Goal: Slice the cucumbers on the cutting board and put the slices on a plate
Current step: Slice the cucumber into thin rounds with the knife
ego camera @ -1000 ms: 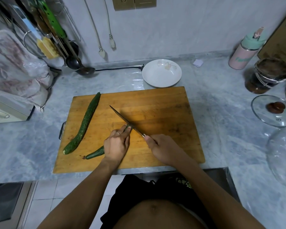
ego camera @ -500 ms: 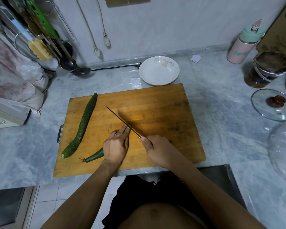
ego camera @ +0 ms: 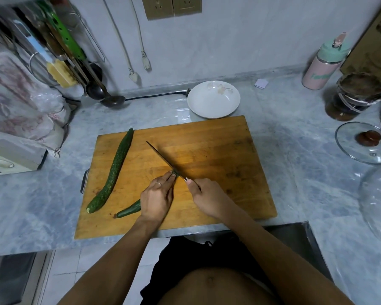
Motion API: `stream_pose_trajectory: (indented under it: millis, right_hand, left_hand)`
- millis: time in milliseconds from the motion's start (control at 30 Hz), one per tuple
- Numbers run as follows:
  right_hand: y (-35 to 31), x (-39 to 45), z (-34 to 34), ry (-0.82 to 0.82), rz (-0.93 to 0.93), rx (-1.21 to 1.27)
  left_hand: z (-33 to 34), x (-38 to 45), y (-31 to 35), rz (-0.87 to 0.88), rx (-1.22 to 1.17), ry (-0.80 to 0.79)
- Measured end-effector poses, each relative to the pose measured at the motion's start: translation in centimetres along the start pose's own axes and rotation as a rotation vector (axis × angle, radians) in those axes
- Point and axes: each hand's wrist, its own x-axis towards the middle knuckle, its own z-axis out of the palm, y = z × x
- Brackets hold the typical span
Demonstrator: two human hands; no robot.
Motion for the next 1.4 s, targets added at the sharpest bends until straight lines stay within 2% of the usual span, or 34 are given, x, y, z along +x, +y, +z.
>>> stream_pose_trajectory:
  millis: [733,1133,1400]
  right_hand:
    - [-0.5,-3.5,-1.7,-0.051,0.014,0.022]
    - [-0.3,-3.9,-1.1,-0.031,-0.023,-0.022]
    - [-0.6,-2.9,-1.3,-0.054,0.024,0.024]
  left_hand:
    - [0.1,-0.1,0.3,-0.011,0.014,0.015]
    - [-0.1,-0.3,0.3,0.008,0.039,0.065]
    - [0.0,-0.1,0.4,-0.006,0.036,0.064]
